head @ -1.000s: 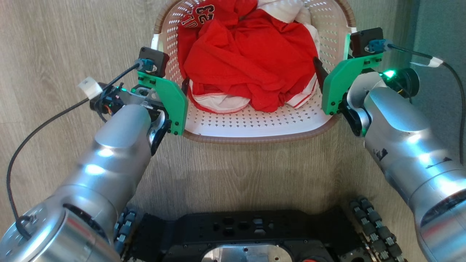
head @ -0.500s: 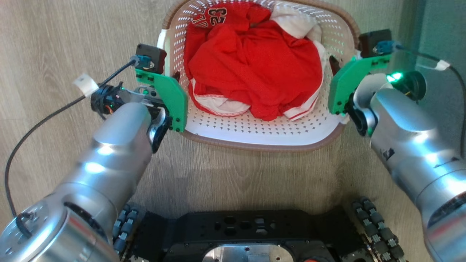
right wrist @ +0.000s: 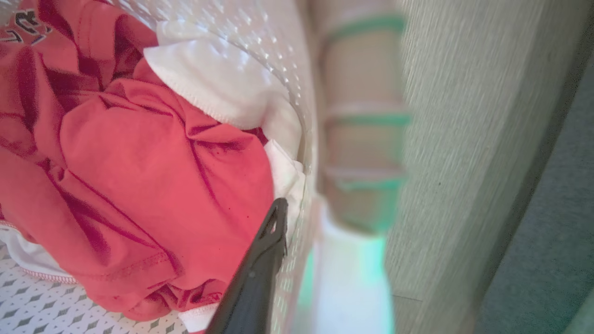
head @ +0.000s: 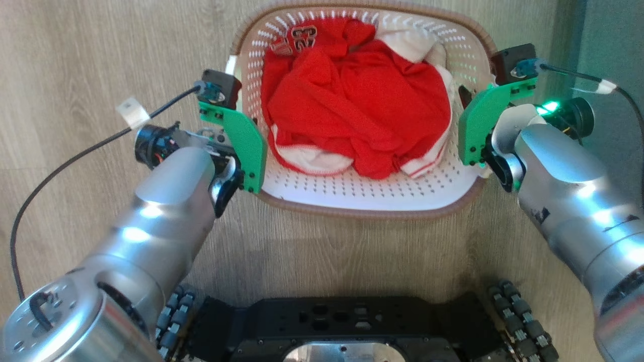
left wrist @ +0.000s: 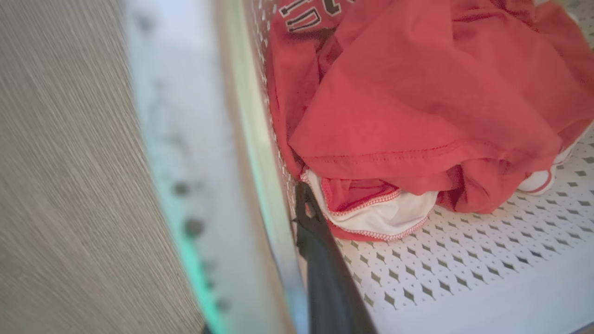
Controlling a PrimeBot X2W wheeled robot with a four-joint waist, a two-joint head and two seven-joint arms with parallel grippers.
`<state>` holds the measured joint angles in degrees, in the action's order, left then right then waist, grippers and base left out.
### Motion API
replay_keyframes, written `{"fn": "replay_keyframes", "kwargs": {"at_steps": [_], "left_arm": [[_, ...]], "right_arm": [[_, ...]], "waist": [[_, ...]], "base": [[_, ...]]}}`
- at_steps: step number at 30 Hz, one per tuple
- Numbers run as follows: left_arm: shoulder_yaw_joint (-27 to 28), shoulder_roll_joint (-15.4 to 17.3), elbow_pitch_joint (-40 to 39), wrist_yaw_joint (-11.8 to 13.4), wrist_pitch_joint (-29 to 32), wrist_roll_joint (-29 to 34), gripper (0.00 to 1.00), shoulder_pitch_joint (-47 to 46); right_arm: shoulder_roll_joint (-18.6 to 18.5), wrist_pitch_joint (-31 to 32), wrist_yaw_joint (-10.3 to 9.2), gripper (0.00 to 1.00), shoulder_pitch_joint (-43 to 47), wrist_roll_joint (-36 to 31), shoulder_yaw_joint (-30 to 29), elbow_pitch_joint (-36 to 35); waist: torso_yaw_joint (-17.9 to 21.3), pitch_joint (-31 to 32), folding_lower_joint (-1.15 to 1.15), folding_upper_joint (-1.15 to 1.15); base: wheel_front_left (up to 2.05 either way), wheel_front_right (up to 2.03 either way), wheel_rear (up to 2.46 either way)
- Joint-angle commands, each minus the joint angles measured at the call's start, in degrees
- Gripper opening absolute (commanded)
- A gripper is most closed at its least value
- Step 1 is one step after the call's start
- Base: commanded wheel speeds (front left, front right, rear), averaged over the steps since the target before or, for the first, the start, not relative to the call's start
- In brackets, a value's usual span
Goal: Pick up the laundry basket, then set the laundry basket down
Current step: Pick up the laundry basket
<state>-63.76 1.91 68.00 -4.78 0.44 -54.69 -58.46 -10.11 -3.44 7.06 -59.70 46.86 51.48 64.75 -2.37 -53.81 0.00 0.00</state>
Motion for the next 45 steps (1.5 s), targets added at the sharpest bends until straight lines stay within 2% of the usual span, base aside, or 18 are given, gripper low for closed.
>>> {"fn": "replay_keyframes", "kwargs": {"at_steps": [1,7,16,27,30,37,45], "left_arm": [[-0.6,1.0,-1.0,-1.1,0.6,0.0,0.0,1.7],[-3.4,1.0,-2.3,-2.0,4.8,-1.9,0.0,3.0],[-6.0,1.0,-3.1,-2.6,8.4,-4.9,0.0,4.8],[-8.1,1.0,-2.3,-2.7,13.0,-7.1,0.0,10.1],[-8.4,1.0,-2.3,-2.7,14.3,-7.3,0.0,11.0],[-9.1,1.8,-2.7,-2.7,18.5,-8.0,0.0,15.4],[-9.3,2.1,-2.7,-2.7,21.2,-8.3,0.0,18.8]], "right_arm": [[-0.3,0.7,0.43,0.0,2.3,-1.5,2.9,-0.9],[-3.1,6.8,0.43,0.0,2.9,0.9,8.4,-4.1],[-5.1,10.0,0.43,0.0,4.0,6.4,12.9,-6.3],[-4.0,16.6,0.43,0.0,8.8,13.6,19.0,-8.0],[-3.6,17.5,0.43,0.0,9.8,14.7,19.5,-8.3],[-1.8,20.7,0.43,0.0,14.3,17.6,21.1,-9.2],[-0.8,23.7,0.43,0.0,17.4,19.6,21.5,-9.2]], "waist": [[-0.3,0.6,0.0,0.0],[-1.2,4.3,0.0,0.0],[-1.9,11.9,0.0,0.0],[-1.7,25.1,0.0,0.0],[-1.7,27.2,0.0,0.0],[-1.2,36.4,0.0,0.0],[-1.6,43.0,0.0,0.0]], "base": [[0.0,0.0,0.0],[0.0,0.0,0.0],[0.0,0.0,0.0],[0.0,0.0,0.0],[0.0,0.0,0.0],[0.0,0.0,0.0],[0.0,0.0,0.0]]}}
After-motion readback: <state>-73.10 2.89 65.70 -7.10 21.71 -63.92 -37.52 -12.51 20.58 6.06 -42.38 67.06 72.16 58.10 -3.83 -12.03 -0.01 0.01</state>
